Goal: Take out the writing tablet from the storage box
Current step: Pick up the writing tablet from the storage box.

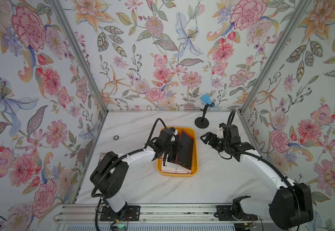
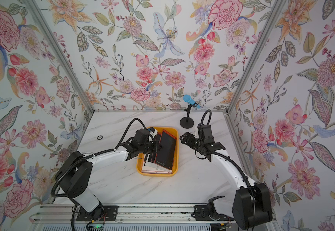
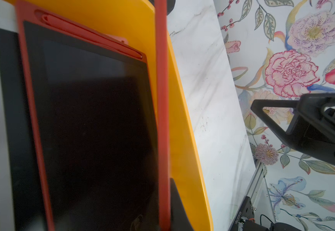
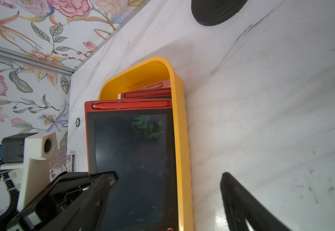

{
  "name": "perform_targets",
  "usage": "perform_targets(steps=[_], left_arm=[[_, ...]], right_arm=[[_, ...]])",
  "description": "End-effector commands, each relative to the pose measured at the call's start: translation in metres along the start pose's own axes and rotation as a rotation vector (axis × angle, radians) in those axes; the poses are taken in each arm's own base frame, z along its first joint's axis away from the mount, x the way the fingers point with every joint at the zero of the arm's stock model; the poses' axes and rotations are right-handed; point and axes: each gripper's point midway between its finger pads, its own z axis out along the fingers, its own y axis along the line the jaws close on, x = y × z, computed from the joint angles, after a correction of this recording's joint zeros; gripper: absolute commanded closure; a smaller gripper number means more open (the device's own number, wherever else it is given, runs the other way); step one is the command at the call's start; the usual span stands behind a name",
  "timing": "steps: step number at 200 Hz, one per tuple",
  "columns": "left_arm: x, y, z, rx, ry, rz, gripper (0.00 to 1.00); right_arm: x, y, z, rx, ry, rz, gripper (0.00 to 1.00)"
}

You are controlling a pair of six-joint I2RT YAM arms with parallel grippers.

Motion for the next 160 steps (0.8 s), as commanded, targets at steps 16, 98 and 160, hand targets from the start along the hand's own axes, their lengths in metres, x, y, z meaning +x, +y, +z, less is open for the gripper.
perform_targets(steps=[16, 98, 160], left_arm=[[-0.017, -0.018, -0.020, 0.009, -0.072, 0.016, 1.00], [-0.096, -0.083, -0.134, 0.178, -0.524, -0.062, 1.00], [-0.148, -0.109, -0.203, 0.349, -0.829, -0.185, 1.00]], right_arm=[[-0.012, 0.021, -0.024, -0.071, -0.058, 0.013, 0.12], [-0.029, 0.076, -0.064, -0.306, -0.093, 0.100, 0.12], [-0.030, 0.135, -0.079, -0.535, -0.199, 0.164, 0.12]])
